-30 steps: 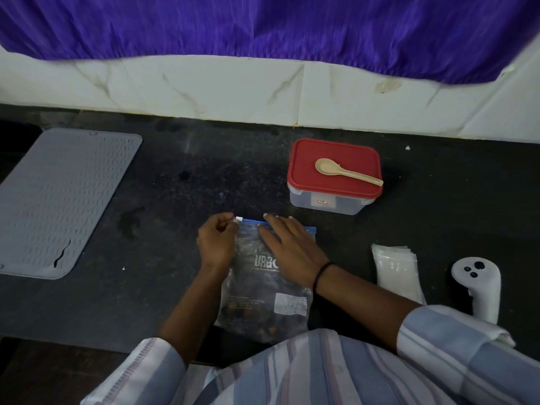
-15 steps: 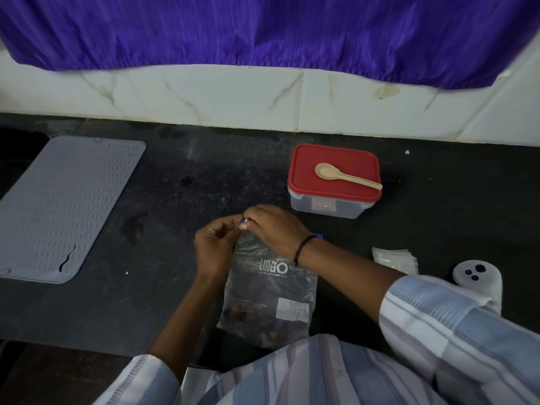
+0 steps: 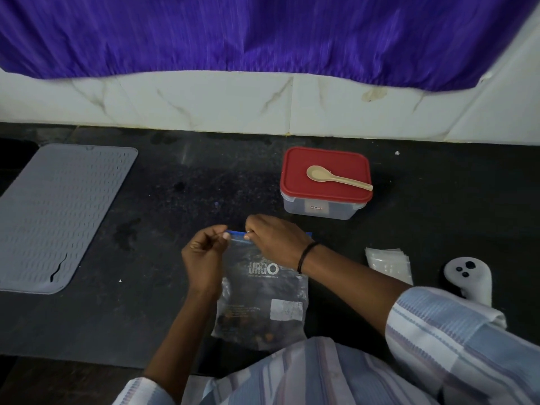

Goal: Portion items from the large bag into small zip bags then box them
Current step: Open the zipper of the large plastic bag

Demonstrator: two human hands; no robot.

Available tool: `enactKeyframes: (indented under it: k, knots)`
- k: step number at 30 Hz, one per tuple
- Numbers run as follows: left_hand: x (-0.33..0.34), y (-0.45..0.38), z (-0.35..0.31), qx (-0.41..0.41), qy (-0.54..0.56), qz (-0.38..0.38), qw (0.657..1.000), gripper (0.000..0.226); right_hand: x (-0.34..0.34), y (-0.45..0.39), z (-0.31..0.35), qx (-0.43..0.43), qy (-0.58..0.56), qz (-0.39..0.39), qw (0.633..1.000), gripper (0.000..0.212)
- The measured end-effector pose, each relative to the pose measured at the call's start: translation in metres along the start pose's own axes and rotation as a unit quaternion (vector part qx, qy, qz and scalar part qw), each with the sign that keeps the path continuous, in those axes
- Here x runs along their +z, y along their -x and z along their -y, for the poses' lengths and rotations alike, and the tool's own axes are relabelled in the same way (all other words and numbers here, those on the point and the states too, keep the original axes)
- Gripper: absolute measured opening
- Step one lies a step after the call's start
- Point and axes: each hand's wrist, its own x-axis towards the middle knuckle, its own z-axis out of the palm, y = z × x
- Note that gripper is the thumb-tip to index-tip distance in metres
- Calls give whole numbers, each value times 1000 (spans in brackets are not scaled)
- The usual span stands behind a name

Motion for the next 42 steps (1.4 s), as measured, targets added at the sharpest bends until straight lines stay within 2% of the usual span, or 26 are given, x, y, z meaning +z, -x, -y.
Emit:
enactKeyframes:
  k: [3, 6, 9, 13, 18, 21, 23, 25, 26, 29, 30, 31, 35, 39, 42]
  knots:
    - [-13, -6, -1, -13, 22, -15, 1000, 24, -4, 12, -14, 13, 26, 21, 999, 16]
    - [-22, -5, 3, -39, 34, 3, 999, 27, -6, 25, -27, 7, 33, 25, 999, 16]
    - [-25, -2, 6, -43, 29, 12, 999, 26, -4, 34, -33, -32, 97, -24, 995, 15]
    - [-24, -5, 4, -42, 29, -3, 999, 27, 0, 44, -42, -24, 157, -76, 984, 19]
    - [-22, -7, -9, -77, 12, 64, 995, 35, 2, 55, -46, -28, 184, -82, 979, 7]
    - [-21, -17, -24, -30, -87, 122, 988, 33, -1, 59, -43, -38, 189, -93, 977, 4]
    - [-17, -20, -37, 23, -174, 191, 966, 25, -2, 63, -41, -49, 191, -108, 974, 6]
    - [-9, -24, -49, 66, -272, 257, 925, 20, 0, 67, -38, -65, 196, -110, 972, 8]
    - [-4, -28, -53, 85, -332, 292, 893, 18, 1, 69, -36, -73, 201, -109, 971, 10]
    - [15, -37, -61, 101, -489, 422, 756, 14, 2, 72, -32, -80, 206, -121, 968, 13]
    - [21, -37, -60, 83, -509, 454, 726, 13, 1, 72, -31, -83, 206, -128, 967, 13]
    - [26, -37, -58, 62, -517, 473, 711, 12, 0, 73, -30, -87, 208, -135, 965, 12]
    - [37, -32, -50, 48, -507, 498, 703, 19, -3, 79, -29, -118, 223, -163, 954, 11]
    - [38, -22, -44, 100, -475, 495, 721, 39, -5, 83, -26, -146, 237, -195, 940, 13]
    - [38, -17, -39, 140, -489, 498, 702, 35, -3, 86, -20, -150, 259, -206, 932, 13]
